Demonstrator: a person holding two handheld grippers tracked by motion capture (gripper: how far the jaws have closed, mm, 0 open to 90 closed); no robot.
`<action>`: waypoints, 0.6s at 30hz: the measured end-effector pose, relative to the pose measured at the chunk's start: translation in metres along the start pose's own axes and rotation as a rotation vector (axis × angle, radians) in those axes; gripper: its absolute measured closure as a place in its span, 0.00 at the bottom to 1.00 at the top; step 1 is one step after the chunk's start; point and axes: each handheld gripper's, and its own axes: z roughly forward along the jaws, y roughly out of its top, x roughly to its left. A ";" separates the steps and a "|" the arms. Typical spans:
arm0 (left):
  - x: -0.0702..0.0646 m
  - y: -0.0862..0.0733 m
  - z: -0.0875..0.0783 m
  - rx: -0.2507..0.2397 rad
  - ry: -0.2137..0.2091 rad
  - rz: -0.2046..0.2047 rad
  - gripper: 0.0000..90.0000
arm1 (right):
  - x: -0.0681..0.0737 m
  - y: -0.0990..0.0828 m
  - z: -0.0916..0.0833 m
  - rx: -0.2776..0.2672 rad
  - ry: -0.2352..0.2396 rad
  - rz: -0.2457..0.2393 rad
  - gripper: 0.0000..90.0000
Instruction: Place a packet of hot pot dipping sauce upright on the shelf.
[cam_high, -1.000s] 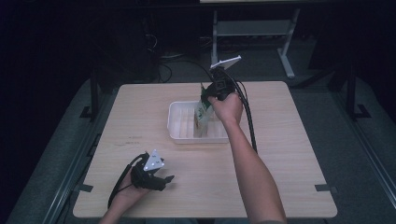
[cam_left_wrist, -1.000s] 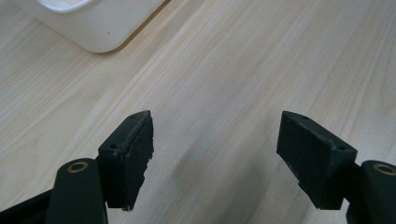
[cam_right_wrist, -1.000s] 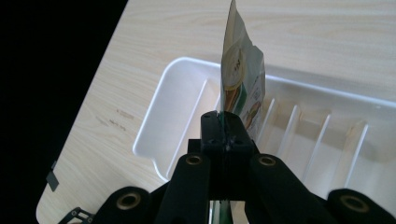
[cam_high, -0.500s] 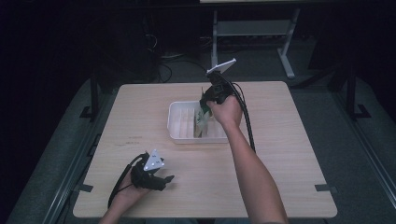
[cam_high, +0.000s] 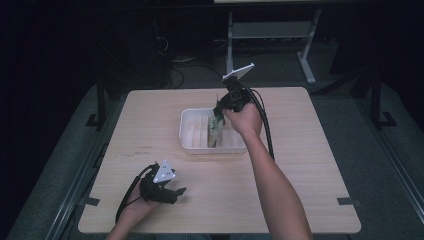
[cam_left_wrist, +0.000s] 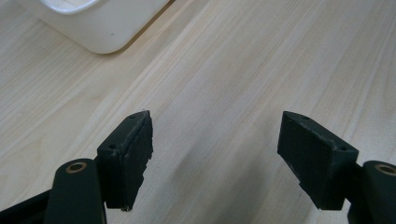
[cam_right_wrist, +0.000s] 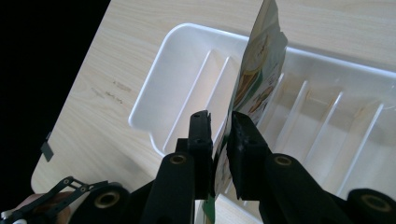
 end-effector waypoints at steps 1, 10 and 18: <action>0.000 0.000 0.000 0.000 0.000 0.000 0.29 | 0.000 0.000 -0.001 0.000 0.000 -0.003 0.87; 0.001 0.000 0.000 -0.006 0.002 -0.003 0.29 | 0.000 -0.002 -0.010 -0.024 0.019 -0.009 0.85; 0.000 0.000 0.000 -0.001 0.001 -0.001 0.29 | -0.003 -0.005 -0.025 -0.041 0.028 -0.011 0.83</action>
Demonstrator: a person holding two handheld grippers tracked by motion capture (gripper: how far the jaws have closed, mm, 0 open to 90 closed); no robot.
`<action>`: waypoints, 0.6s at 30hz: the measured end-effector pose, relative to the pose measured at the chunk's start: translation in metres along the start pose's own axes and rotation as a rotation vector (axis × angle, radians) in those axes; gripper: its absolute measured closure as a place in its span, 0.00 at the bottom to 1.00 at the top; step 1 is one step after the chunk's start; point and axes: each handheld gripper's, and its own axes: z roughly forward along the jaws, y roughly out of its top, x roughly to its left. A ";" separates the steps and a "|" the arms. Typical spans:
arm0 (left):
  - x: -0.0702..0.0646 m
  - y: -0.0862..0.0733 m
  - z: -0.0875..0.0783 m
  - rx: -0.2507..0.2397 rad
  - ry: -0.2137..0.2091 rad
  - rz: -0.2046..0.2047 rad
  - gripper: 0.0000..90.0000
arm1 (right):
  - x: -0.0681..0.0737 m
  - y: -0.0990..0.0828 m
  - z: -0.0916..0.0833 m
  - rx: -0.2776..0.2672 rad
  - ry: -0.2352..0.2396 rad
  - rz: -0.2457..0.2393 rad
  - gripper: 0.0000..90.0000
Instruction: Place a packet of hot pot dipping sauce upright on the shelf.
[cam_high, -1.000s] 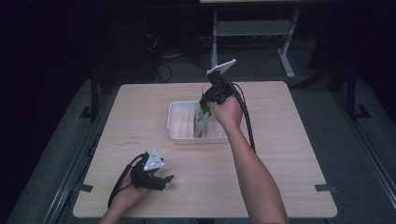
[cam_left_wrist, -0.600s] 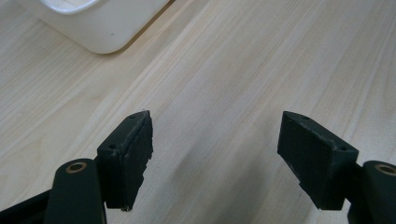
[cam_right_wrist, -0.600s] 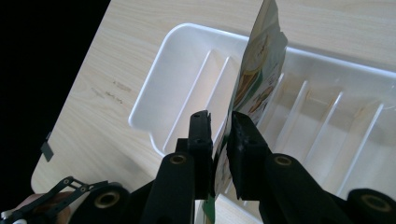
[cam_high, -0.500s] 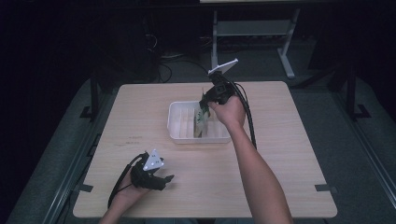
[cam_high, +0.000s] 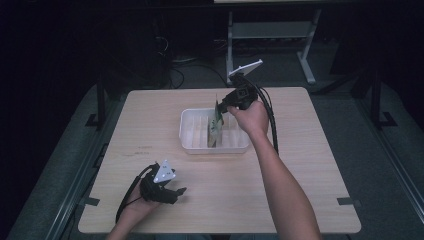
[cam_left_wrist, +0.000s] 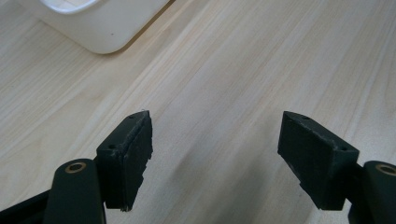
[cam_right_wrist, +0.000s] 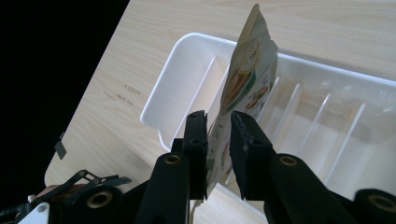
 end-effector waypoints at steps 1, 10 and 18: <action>0.000 0.000 0.000 0.000 0.000 0.000 0.29 | -0.001 0.000 -0.002 0.000 0.002 0.002 0.82; -0.001 0.000 0.001 0.007 -0.002 0.006 0.29 | -0.002 -0.003 -0.028 0.005 -0.003 -0.038 0.77; -0.001 0.000 0.001 0.009 0.001 0.007 0.28 | -0.008 -0.012 -0.047 0.003 -0.012 -0.046 0.74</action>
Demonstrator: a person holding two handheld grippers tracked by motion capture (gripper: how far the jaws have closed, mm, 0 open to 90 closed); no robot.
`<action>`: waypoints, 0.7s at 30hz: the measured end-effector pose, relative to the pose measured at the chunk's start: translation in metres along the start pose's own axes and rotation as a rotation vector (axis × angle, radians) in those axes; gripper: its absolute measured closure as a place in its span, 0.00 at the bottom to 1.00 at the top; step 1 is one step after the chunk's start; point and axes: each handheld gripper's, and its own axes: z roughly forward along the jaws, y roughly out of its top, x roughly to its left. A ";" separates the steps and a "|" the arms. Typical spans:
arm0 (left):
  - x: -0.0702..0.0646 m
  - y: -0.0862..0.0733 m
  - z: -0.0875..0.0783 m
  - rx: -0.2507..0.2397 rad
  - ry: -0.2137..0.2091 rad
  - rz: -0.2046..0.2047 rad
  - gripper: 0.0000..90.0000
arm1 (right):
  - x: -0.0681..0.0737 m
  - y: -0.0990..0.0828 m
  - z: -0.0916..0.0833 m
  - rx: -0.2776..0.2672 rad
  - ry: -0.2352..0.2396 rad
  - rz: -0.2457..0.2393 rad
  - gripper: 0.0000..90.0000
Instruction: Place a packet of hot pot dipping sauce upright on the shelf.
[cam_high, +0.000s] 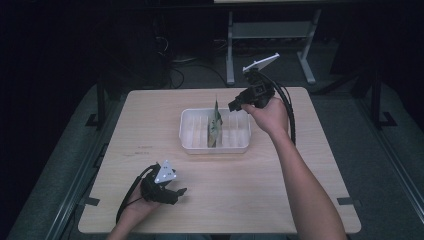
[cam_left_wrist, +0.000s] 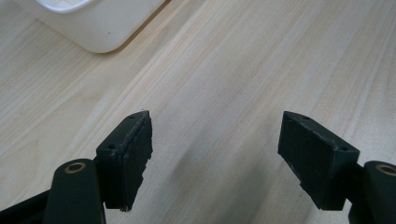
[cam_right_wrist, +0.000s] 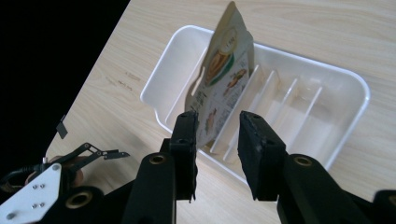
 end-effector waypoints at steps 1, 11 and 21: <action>0.000 0.000 0.000 0.000 0.001 0.000 0.28 | -0.001 -0.001 -0.002 -0.001 -0.003 -0.001 0.73; 0.002 -0.001 -0.001 -0.005 0.009 -0.005 0.28 | -0.012 -0.017 -0.016 -0.010 -0.007 -0.023 0.65; 0.002 -0.001 -0.001 -0.008 0.016 -0.011 0.29 | -0.026 -0.033 -0.025 -0.013 0.000 -0.014 0.62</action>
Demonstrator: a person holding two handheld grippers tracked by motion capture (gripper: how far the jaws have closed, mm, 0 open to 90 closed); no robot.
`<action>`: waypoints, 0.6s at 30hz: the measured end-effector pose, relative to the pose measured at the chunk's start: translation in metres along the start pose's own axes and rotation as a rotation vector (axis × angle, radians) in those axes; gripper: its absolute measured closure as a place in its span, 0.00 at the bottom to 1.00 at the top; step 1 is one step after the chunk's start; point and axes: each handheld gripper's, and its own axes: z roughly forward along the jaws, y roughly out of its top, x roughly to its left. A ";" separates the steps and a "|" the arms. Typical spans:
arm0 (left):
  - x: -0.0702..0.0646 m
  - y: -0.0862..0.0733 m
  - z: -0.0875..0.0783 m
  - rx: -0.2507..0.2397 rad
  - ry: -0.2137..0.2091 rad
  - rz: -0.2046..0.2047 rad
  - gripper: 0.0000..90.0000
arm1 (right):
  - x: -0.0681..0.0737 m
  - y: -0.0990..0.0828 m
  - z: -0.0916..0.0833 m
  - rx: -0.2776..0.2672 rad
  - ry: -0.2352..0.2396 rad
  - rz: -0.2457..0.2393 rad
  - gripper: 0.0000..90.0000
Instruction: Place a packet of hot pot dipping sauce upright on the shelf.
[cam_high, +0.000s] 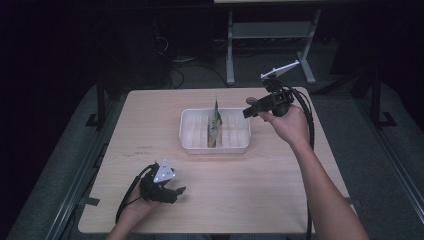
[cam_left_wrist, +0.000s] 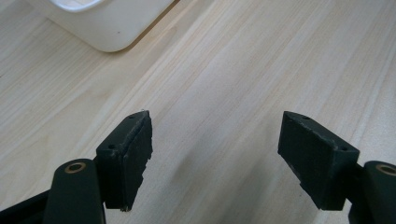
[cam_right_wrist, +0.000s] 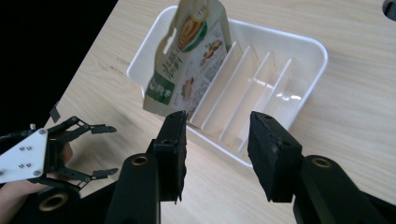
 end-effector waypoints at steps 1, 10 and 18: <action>0.000 0.000 0.000 0.001 0.000 0.001 0.28 | -0.001 -0.002 -0.001 -0.002 0.001 0.003 0.62; -0.004 0.002 0.000 -0.005 -0.007 0.012 0.28 | -0.014 -0.017 -0.008 -0.010 0.015 0.014 0.61; -0.006 0.003 0.000 -0.008 -0.005 0.018 0.28 | -0.026 -0.033 -0.007 -0.003 0.032 0.020 0.59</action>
